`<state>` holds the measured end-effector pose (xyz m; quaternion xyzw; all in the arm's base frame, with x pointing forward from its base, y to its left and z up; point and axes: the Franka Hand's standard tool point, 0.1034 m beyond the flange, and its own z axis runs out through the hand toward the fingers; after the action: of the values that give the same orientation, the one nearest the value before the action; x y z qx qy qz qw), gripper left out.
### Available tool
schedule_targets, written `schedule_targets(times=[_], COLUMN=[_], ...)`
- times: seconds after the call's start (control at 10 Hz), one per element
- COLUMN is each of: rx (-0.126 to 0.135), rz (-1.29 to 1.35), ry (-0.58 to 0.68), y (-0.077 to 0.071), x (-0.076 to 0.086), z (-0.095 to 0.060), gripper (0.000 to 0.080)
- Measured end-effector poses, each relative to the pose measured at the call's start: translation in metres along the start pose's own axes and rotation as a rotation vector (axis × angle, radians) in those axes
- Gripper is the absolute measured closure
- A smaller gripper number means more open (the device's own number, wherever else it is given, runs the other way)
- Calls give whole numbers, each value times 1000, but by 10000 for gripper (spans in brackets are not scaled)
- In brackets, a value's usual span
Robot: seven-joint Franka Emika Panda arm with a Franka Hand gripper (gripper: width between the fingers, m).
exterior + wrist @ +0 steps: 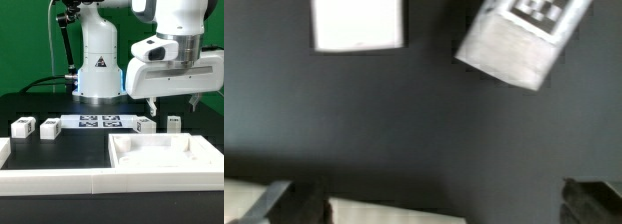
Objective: Assemble square table
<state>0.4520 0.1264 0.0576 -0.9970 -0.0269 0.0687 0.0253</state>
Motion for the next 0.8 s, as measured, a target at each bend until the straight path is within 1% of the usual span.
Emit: schedule_targets(times=[0.2,0.3,0.6,0.7,0.8], rx=[28,30,32,36,37], rz=[190,246,235,153,166], ry=[-4,-5,-16,-25,-108], y=[-3,-5,-5,-4,-2], x=[0,-1,-2,-2,-9], z=[0,0,1,3,4], gripper=[150,150,150,150,150])
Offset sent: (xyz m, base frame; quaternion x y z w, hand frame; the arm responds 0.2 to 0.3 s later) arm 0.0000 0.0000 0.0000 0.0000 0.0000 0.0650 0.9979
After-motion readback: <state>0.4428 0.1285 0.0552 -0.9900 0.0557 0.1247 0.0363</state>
